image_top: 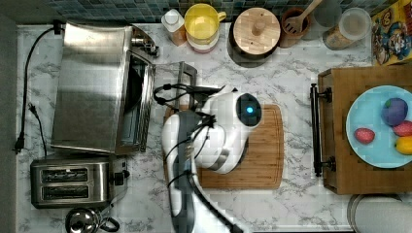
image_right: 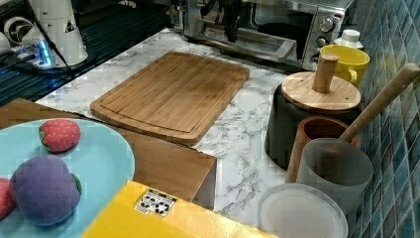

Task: Close the oven.

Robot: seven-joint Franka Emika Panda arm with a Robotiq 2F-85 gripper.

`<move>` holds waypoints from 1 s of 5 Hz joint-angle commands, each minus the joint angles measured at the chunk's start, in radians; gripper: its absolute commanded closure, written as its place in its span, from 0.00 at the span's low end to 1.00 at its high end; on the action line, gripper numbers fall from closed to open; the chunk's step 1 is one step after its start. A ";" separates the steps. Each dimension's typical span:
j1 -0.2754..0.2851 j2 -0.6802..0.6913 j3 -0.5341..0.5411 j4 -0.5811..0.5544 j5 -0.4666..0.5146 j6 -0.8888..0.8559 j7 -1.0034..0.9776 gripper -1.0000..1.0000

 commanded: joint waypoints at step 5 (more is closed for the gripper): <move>0.208 -0.045 0.220 0.324 -0.660 -0.054 0.741 1.00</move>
